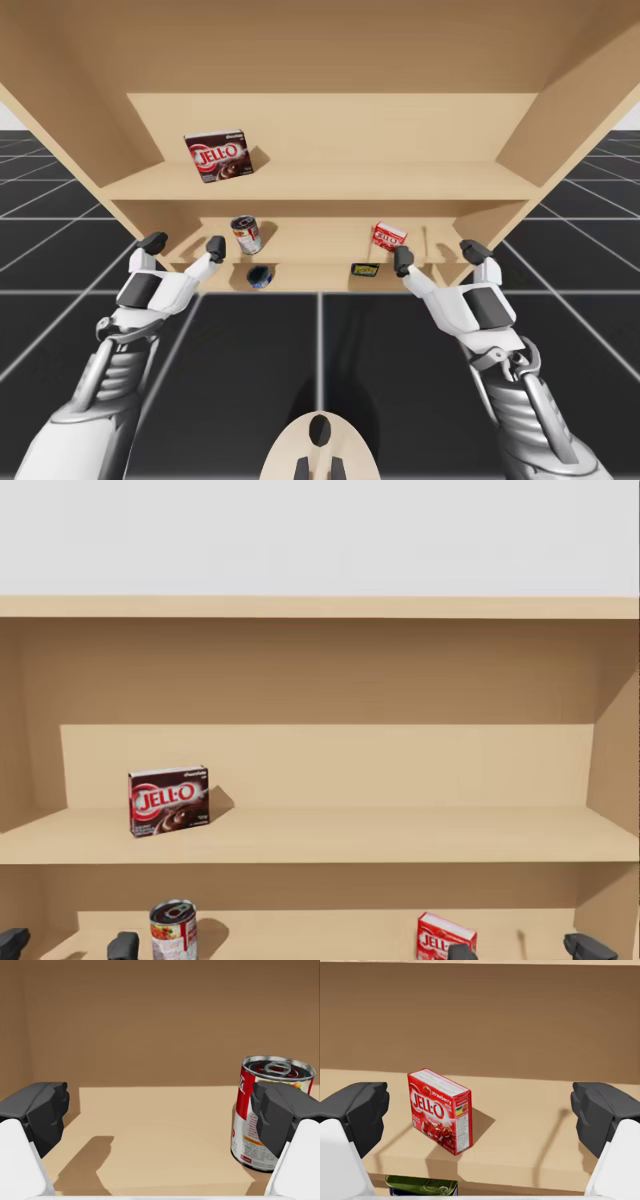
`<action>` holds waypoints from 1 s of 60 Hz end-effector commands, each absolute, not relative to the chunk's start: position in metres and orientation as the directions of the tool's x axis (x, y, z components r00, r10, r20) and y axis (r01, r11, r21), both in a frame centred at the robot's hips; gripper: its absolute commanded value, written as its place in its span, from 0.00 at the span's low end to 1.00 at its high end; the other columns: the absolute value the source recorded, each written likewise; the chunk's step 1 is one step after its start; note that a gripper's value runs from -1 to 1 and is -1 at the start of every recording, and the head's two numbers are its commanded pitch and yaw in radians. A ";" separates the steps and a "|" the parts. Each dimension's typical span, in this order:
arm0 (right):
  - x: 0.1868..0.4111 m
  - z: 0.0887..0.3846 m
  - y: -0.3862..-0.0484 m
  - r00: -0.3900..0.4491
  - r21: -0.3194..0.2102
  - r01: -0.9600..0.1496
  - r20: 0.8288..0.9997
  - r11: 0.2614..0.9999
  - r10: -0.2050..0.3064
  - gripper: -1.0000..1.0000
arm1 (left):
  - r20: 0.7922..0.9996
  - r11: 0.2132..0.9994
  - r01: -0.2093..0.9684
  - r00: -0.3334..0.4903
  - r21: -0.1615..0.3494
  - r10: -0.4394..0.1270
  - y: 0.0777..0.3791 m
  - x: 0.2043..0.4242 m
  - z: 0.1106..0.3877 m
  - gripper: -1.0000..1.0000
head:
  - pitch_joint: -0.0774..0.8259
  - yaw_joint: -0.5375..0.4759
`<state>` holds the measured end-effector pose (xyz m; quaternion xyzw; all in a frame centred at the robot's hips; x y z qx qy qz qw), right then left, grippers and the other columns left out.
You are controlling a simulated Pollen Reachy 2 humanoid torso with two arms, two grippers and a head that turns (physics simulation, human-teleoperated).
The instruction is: Retrieve the soup can from the shelves.
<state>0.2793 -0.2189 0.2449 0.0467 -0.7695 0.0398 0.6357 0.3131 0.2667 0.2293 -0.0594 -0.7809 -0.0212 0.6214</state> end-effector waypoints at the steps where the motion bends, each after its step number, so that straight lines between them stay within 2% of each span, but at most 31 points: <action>1: 0.278 0.243 -0.216 -0.202 0.048 -0.096 0.977 0.994 -0.067 0.00 | 0.973 0.992 0.117 -0.223 -0.039 0.065 0.266 0.312 0.230 0.00 | 0.08 0.51; 10: 0.278 0.244 -0.216 -0.189 0.025 -0.135 0.981 0.991 -0.051 0.00 | 0.972 0.992 0.119 -0.225 -0.044 0.070 0.266 0.311 0.231 0.00 | 0.12 0.53; 23: 0.278 0.243 -0.216 -0.186 0.020 -0.134 0.982 0.991 -0.045 0.00 | 0.970 0.992 0.121 -0.231 -0.046 0.073 0.267 0.310 0.232 0.00 | 0.30 0.60; 38: 0.278 0.241 -0.215 -0.177 -0.003 -0.146 0.984 0.989 -0.023 0.00 | 0.969 0.991 0.126 -0.233 -0.049 0.078 0.266 0.309 0.233 0.00 | 0.55 0.75; 47: 0.279 0.241 -0.214 -0.171 -0.006 -0.152 0.985 0.988 -0.020 0.00 | 0.969 0.989 0.143 -0.233 -0.043 0.076 0.262 0.306 0.235 0.00 | 0.59 0.82; 56: 0.279 0.239 -0.213 -0.169 -0.014 -0.151 0.986 0.988 -0.012 0.00 | 0.969 0.984 0.170 -0.233 -0.048 0.088 0.254 0.298 0.239 0.00 | 0.59 0.83; 60: 0.279 0.239 -0.213 -0.169 -0.014 -0.151 0.986 0.988 -0.012 0.00 | 0.974 0.977 0.207 -0.204 -0.060 0.103 0.247 0.291 0.243 0.00 | 0.58 0.83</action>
